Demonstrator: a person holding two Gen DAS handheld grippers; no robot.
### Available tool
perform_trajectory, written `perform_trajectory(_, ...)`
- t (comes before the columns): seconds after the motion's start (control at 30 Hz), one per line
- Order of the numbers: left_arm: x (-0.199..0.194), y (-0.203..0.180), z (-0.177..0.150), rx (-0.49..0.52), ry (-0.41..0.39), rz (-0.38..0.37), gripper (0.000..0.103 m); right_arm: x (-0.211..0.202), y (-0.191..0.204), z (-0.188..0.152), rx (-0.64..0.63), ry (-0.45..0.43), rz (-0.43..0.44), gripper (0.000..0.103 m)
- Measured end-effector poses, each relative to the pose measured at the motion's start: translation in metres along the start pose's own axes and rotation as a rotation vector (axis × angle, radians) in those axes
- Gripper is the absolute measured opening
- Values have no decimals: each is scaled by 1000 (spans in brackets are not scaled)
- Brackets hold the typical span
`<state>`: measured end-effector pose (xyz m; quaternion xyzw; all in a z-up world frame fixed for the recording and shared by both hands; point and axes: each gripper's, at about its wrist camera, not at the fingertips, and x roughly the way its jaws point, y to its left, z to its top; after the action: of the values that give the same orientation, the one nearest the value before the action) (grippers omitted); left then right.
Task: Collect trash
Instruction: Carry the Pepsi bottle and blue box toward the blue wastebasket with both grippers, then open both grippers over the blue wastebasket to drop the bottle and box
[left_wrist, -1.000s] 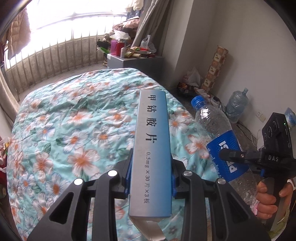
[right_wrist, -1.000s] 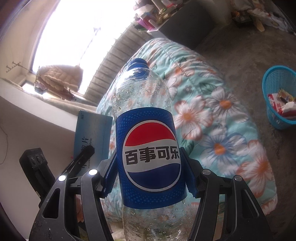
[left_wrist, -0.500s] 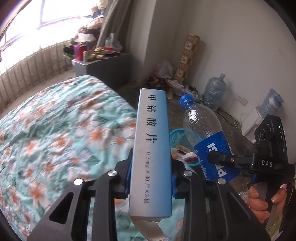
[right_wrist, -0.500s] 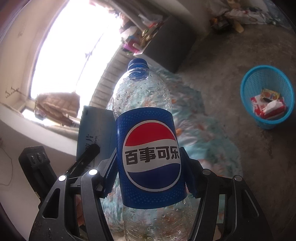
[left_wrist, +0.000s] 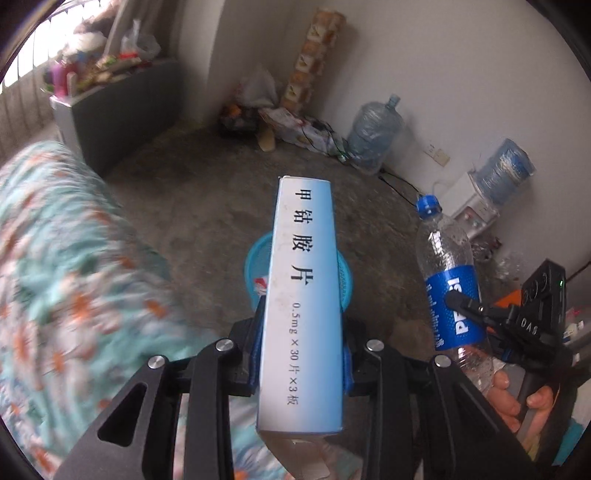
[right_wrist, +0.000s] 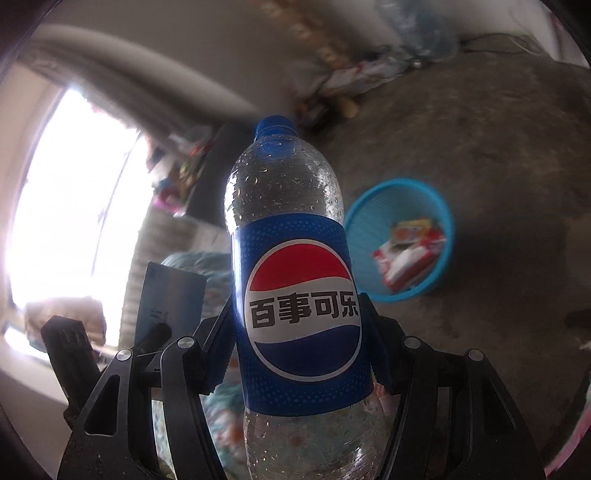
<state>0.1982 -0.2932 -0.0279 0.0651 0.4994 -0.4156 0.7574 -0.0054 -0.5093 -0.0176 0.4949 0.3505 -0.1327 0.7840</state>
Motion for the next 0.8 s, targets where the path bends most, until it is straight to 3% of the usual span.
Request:
perform_trajectory(0.23, 111, -15, 34, -35, 195, -15, 31, 28, -37, 9, 110, 54, -36, 58)
perform_trajectory(0.33, 155, -22, 48, -34, 239, 16, 31, 40, -47, 13, 148, 91, -46, 58)
perform_trajectory(0.43, 187, -26, 62, -51, 231, 13, 32, 47, -51, 14, 168, 107, -62, 58)
perform_trajectory(0.47, 200, -26, 66, -51, 232, 17, 44, 47, -53, 16, 173, 110, -67, 58)
perform_trajectory(0.5, 206, -25, 68, -49, 234, 27, 62, 47, -53, 17, 178, 114, -73, 58)
perform_trajectory(0.53, 213, -24, 71, -50, 228, 53, 65, 49, -54, 16, 182, 116, -79, 59)
perform_trajectory(0.63, 218, -12, 78, -91, 202, 87, 66, 53, -57, 15, 208, 128, -75, 59)
perform_trajectory(0.8, 188, 8, 79, -105, 168, 89, 68, 72, -63, 20, 273, 153, -41, 59)
